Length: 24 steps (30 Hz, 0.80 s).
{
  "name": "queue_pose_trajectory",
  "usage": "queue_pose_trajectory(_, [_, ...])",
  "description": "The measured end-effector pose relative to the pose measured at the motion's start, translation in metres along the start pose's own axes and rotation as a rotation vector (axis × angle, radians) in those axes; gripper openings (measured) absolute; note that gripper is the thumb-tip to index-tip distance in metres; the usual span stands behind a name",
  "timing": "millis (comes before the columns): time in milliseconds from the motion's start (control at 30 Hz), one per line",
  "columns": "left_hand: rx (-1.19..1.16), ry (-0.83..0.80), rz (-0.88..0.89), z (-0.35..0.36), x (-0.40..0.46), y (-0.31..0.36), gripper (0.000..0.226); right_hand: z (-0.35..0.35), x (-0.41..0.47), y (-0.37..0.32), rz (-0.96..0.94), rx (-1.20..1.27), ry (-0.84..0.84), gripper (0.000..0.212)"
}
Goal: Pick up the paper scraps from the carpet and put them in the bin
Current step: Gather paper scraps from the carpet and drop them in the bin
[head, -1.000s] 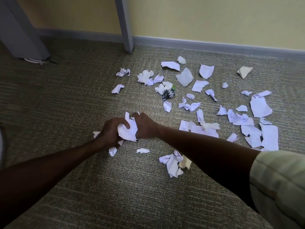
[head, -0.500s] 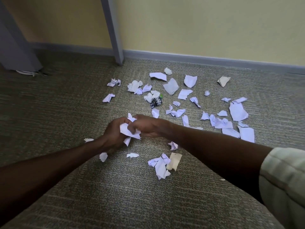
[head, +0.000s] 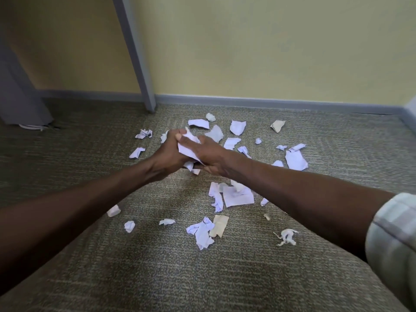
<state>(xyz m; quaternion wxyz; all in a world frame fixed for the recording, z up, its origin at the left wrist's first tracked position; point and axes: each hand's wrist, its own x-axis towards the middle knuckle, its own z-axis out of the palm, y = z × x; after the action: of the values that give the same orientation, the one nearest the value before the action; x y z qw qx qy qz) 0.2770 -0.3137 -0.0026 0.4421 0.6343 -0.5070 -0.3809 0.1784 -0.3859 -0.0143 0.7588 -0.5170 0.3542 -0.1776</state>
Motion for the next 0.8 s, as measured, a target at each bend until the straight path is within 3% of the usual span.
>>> queue_pose_trajectory(100, [-0.007,-0.080,0.031,0.007,0.006,0.032,0.033,-0.017,-0.013,-0.026,-0.048,0.069,0.012,0.054])
queue_pose_trajectory(200, [0.007,-0.124,0.080,0.021,0.010,0.066,0.017,-0.033,-0.030,-0.050,-0.091,0.086,0.069,0.049])
queue_pose_trajectory(333, [0.074,-0.165,0.117,0.050,0.017,0.110,0.014,-0.060,-0.059,-0.076,-0.145,0.094,0.180,0.059])
queue_pose_trajectory(500, [0.133,-0.182,0.127,0.106,0.030,0.157,0.007,-0.114,-0.100,-0.098,-0.218,0.192,0.267,0.046])
queue_pose_trajectory(633, [0.214,-0.151,0.132,0.166,0.053,0.188,0.053,-0.173,-0.137,-0.113,-0.256,0.301,0.367,0.038])
queue_pose_trajectory(800, [0.277,-0.243,0.265,0.250,0.048,0.257,0.058,-0.244,-0.200,-0.140,-0.343,0.438,0.463,0.022])
